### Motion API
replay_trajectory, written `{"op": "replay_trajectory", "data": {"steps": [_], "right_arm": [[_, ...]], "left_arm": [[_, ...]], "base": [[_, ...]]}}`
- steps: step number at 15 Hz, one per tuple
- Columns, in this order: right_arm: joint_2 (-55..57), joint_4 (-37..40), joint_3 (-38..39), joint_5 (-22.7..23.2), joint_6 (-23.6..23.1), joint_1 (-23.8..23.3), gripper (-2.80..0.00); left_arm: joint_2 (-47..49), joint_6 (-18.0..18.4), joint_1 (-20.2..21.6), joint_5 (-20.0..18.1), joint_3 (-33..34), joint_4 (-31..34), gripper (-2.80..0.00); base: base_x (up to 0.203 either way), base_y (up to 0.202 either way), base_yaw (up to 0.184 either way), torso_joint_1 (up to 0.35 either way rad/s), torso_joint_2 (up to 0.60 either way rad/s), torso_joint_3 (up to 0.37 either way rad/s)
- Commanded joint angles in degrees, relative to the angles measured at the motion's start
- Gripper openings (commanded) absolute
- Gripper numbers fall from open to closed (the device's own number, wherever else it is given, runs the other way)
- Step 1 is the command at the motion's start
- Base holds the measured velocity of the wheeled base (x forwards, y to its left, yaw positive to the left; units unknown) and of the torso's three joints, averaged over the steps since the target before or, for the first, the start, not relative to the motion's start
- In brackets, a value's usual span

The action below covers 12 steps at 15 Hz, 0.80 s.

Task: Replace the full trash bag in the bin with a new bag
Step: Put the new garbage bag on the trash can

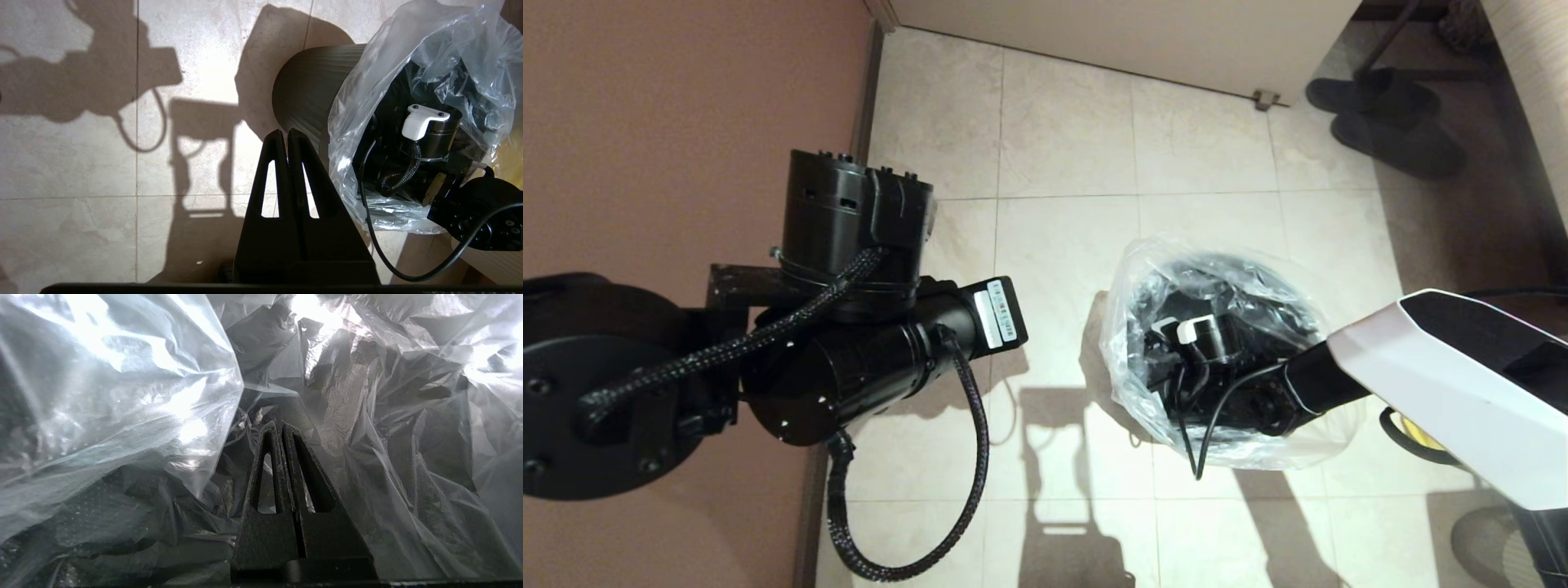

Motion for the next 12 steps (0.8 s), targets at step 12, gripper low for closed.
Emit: {"op": "replay_trajectory", "data": {"steps": [12], "right_arm": [[-5.56,2.39,-0.59,0.65,5.47,0.15,-2.8]], "left_arm": [[-3.17,-0.15,-0.06,0.16,1.41,0.37,-2.8]], "base": [[0.0,0.0,0.0,0.0,0.0,0.0]]}}
